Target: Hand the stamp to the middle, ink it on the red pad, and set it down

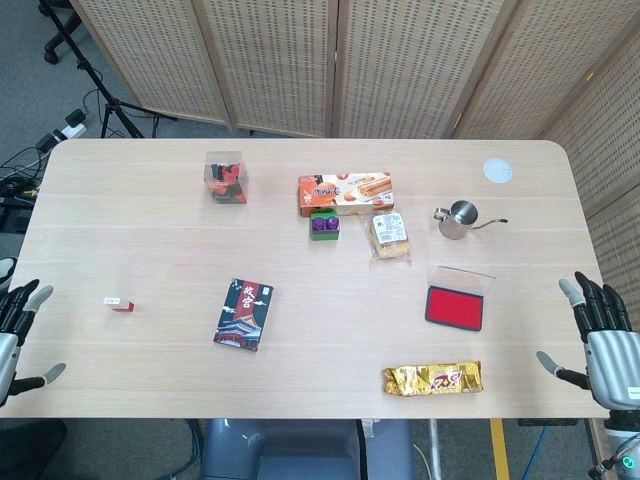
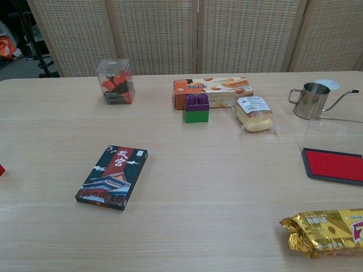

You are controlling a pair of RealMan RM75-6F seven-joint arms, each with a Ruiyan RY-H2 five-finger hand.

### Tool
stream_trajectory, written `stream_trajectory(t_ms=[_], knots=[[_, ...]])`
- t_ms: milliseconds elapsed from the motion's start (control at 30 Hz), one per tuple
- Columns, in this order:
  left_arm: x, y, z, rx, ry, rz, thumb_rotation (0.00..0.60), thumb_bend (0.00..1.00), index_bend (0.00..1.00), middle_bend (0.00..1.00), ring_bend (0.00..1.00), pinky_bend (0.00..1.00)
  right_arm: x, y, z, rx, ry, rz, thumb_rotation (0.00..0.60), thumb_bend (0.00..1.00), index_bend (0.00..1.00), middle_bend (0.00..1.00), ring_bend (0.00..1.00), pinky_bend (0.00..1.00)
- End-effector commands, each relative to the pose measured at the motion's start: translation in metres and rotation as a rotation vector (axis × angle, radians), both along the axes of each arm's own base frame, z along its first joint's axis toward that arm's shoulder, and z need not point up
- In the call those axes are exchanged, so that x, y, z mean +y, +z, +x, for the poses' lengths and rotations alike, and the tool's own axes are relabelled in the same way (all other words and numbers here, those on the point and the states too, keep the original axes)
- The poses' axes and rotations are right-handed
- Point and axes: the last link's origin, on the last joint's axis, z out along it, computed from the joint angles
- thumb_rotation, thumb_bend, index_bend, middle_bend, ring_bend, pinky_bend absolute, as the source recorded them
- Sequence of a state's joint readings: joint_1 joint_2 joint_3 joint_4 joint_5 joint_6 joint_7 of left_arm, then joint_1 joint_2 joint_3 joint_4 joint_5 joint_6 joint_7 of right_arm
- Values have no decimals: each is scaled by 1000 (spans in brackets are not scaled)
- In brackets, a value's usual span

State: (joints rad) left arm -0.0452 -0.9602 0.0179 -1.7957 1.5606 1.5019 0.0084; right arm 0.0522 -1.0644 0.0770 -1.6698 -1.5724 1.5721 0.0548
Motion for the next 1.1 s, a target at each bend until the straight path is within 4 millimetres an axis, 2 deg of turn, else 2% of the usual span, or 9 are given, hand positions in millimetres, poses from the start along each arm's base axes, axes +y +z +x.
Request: stream_trajectory(t_ms=[33,433,467,533,600,700,767,833,1100], knots=[[0,0,0,0,0,0,600,1,0,0,0,0,0,0,0,0,1,0,600,0,0,0,0,0],[1,0,-1,-1,-2,-7,600,11,0,0,0,0,0,1,1,-8,5,1,600,0,0,0,0,0],[3,0,-1,1,-5,-10,600,15,0,36,39,3,0,2,1,-9,5,1,600,0,0,0,0,0],[6,-1,-2,-5,-5,-14,600,26,0,248,260,89,0,2,1,-11,5,0,600,0,0,0,0,0],[10,-2,-4,-10,5,-16,600,37,0,609,604,384,-2,2,1,-14,0,0,600,0,0,0,0,0],[24,-7,-8,-7,15,-24,600,30,0,819,793,680,-3,1,-1,-8,-11,6,600,0,0,0,0,0],[38,-14,-15,-7,30,-27,600,25,0,879,850,809,-4,0,-2,-10,-16,12,600,0,0,0,0,0],[50,-20,-24,-13,70,-70,600,24,1,920,884,864,-4,1,-2,-8,-13,10,600,0,0,0,0,0],[100,-30,-49,3,129,-161,600,62,246,970,910,880,-3,1,-2,-18,-16,10,600,0,0,0,0,0]])
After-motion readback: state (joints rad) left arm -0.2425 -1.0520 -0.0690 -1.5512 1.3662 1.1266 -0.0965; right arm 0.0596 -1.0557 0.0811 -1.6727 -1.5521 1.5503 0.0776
